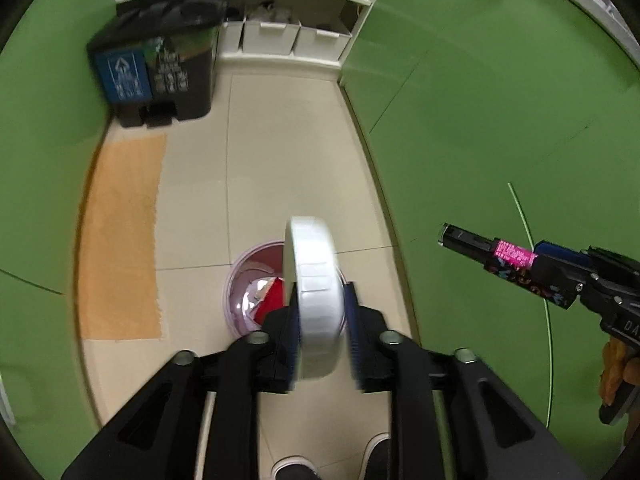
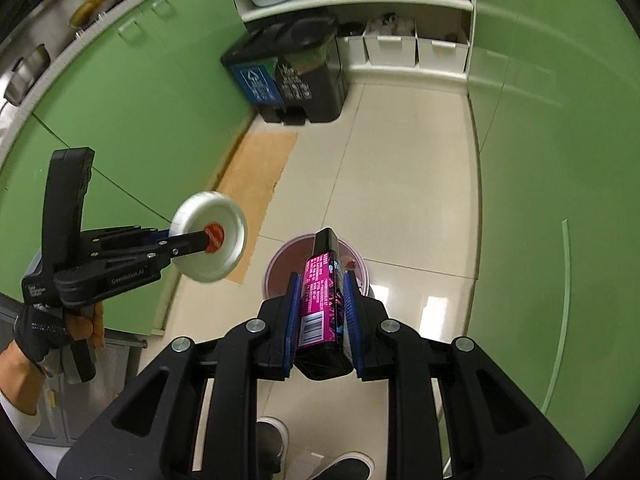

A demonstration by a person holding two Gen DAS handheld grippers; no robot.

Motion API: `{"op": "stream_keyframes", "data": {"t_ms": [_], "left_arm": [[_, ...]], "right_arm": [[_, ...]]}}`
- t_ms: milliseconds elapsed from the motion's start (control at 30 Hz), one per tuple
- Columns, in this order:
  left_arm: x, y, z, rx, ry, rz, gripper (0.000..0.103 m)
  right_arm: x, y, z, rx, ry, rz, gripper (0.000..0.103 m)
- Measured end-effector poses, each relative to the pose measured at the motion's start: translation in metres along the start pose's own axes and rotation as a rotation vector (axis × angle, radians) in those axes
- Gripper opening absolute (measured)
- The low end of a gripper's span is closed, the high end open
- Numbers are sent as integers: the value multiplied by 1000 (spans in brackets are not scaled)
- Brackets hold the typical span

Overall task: Collect trash
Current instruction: 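Carry the lid and pink pen over the pink bin and release both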

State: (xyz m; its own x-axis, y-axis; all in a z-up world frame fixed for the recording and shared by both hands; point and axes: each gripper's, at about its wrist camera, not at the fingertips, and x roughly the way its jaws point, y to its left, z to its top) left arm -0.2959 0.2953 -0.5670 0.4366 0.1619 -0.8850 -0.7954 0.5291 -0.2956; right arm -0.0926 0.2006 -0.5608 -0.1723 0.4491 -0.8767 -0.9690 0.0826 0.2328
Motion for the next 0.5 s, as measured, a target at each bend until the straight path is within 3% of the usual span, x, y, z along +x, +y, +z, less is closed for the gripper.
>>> {"op": "stream_keyframes", "data": {"t_ms": [33,67,100,200,500], "left_arm": [[5,3,-2,1,-6,11,64],[10,8,-4,-4,-14,18,85],[13,11,-5,-13,-18,17,91],[17,20,-7,-35,-25,42,96],[-5,43,-9,-86,-77,56,97]], "right_arm": [[7,-1,-2,-1,3,1,21],[12,-1,-5,-3,6,2,21],[20,-1,-5,-6,12,7,21],[34,1,-6,-20,26,19,21],[70,26,1,-67,71,67,21]]}}
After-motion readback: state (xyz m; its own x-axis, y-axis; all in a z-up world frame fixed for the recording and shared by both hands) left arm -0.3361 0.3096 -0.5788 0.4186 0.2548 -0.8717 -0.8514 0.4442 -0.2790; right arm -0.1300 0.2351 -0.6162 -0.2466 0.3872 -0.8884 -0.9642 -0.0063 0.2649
